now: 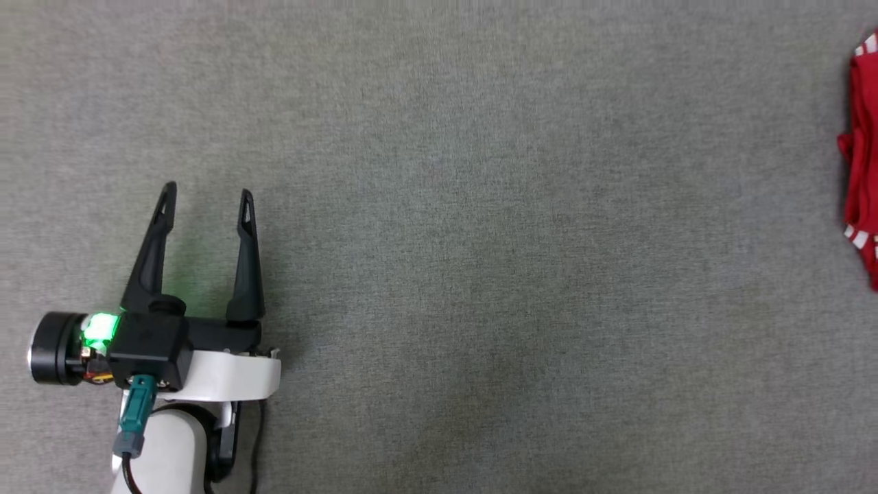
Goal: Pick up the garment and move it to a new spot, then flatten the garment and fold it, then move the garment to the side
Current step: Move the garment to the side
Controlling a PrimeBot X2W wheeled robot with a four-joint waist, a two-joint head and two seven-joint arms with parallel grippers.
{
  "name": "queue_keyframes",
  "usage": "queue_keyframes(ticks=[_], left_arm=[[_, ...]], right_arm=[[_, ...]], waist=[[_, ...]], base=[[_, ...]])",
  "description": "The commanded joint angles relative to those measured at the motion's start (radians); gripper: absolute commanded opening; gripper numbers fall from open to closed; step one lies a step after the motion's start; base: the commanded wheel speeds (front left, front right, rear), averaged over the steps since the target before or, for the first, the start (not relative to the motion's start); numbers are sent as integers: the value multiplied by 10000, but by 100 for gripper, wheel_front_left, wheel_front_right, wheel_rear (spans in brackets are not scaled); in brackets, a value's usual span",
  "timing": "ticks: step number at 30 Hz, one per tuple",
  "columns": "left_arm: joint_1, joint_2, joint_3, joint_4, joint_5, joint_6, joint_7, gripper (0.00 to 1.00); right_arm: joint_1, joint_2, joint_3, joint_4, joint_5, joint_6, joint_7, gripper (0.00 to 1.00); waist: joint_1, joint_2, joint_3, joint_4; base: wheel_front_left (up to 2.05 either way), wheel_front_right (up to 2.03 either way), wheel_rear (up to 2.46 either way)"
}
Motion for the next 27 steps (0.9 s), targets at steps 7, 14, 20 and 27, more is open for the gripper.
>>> queue_keyframes(ticks=[7,14,20,27], left_arm=[[919,-246,-20,341,-78,273,-19,100],[1781,-445,39,517,-144,425,-19,100],[2165,-545,4,672,-158,381,-19,100],[2556,-567,-120,942,-107,331,-19,100]], right_arm=[[906,632,344,-916,7,-16,-1940,100],[1865,1874,939,-2474,-47,-16,-4194,100],[2699,2856,1391,-3322,-24,-16,-5704,100],[4227,4168,2084,-3661,-428,-16,-7479,100]], waist=[[-1,-1,-1880,120],[-1,-1,-3085,284],[-1,-1,-3792,574],[-1,-1,-4608,1029]], base=[[0,0,0],[0,0,0],[0,0,0],[0,0,0]])
